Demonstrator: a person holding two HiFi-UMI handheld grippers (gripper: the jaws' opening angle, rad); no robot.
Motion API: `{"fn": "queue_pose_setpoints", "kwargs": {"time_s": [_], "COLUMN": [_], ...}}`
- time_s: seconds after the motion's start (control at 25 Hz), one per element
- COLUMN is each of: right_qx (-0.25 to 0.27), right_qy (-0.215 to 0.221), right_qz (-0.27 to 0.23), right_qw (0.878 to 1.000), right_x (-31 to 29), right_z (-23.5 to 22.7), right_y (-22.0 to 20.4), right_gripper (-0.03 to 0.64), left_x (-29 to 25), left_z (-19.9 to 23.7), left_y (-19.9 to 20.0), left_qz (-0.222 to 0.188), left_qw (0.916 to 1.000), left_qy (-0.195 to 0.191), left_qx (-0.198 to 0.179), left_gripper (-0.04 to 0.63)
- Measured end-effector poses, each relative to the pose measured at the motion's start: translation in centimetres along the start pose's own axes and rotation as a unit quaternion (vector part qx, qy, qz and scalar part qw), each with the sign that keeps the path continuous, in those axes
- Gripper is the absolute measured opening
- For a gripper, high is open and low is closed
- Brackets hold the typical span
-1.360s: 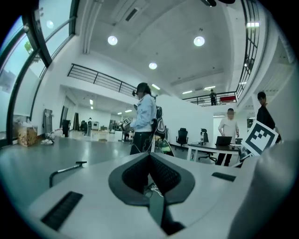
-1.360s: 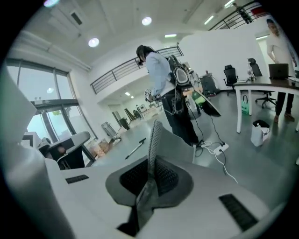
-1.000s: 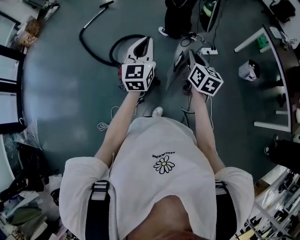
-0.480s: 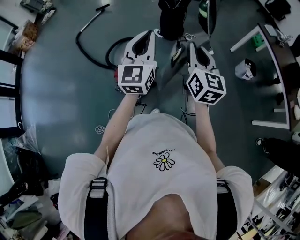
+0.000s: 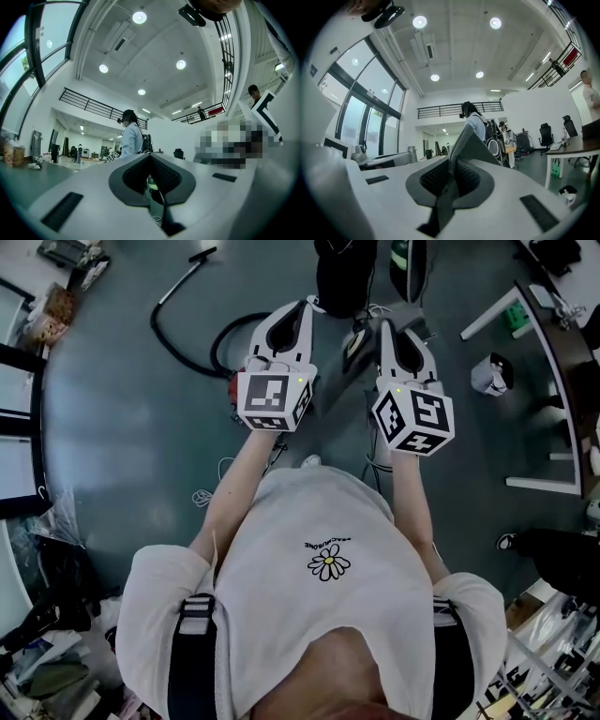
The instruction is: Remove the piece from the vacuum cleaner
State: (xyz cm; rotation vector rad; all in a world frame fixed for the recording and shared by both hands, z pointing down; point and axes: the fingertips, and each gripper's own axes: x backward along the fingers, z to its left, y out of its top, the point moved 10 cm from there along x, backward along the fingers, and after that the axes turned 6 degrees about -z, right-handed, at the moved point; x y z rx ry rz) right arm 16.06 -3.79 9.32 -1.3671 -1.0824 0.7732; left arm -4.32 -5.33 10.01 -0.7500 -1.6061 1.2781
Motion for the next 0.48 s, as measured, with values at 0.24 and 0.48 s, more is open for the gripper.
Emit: {"fn": "queue_pose_setpoints", "kwargs": {"time_s": [0.24, 0.48], "right_qx": [0.0, 0.009], "right_qy": [-0.002, -0.002], "right_qz": [-0.001, 0.0], "right_qw": [1.0, 1.0], "right_x": [0.13, 0.03], "right_z": [-0.28, 0.23], "right_y": [-0.18, -0.22], "right_gripper": [0.026, 0.026], "left_x": [0.0, 0.21], "left_z": [0.04, 0.3], "left_y": [-0.22, 0.11], "left_qz": [0.0, -0.001], "left_qw": [1.0, 1.0], "left_qy": [0.004, 0.005], "left_qx": [0.0, -0.001], "left_gripper": [0.005, 0.005]}}
